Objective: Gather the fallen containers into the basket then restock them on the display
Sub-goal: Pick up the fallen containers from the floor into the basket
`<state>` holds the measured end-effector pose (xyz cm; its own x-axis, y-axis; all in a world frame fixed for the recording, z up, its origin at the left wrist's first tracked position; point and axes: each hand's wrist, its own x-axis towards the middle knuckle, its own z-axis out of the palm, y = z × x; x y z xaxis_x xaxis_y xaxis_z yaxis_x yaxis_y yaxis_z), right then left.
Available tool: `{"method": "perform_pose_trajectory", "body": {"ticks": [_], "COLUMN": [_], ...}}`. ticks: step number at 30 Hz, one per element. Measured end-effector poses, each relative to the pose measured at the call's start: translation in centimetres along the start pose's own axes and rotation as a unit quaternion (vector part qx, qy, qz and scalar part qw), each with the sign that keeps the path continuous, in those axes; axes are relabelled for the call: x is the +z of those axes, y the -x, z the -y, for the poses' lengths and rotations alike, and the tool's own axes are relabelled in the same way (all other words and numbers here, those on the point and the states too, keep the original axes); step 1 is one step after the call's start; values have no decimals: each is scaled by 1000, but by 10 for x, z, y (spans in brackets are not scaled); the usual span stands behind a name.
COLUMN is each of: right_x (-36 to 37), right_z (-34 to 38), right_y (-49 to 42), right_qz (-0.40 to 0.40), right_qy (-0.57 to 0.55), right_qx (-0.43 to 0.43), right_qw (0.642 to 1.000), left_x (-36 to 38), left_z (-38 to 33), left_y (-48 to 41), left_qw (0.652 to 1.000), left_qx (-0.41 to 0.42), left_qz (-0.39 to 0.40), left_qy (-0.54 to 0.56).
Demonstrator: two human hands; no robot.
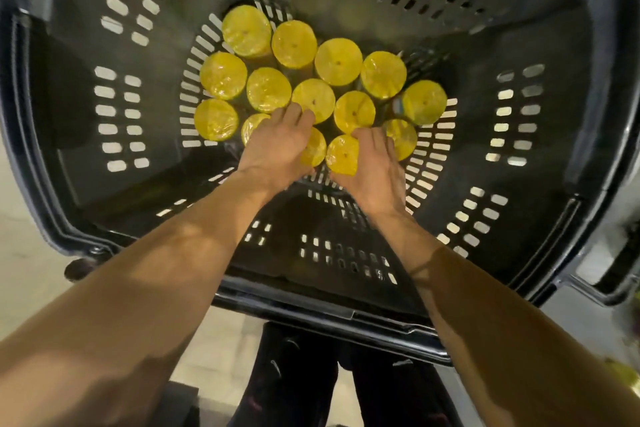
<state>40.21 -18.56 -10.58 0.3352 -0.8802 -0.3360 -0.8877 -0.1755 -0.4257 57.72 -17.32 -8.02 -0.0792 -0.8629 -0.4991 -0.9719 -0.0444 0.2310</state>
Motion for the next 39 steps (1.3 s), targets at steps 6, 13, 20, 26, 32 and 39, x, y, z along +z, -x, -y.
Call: {"method": "perform_pose_trajectory", "body": {"ticks": [6,13,20,26,32,39], "right_x": [2,-17,-85,-176,-274,-359], "right_z": [6,14,31,63,96,110], "right_y": [4,9,20,25,56,100], "right_qz": [15,77,144,173,156,128], "right_qy": [22,11,44,123,142,133], "right_qx": [17,47,51,39,30,79], "right_qw": [999,996,987,976,977,980], "left_x": [10,-7,-78,-163,-251,-328], "left_z": [3,-3,-19,-42,-79,-108], "left_y": [3,12,42,74,111,153], "left_qw": [998,1000,996,993,992,996], "left_qx": [10,-10,-69,-94,-80,-32], "left_qz": [-17,16,50,64,92,18], "left_qy": [-64,-22,6,-17,-36,-86]}}
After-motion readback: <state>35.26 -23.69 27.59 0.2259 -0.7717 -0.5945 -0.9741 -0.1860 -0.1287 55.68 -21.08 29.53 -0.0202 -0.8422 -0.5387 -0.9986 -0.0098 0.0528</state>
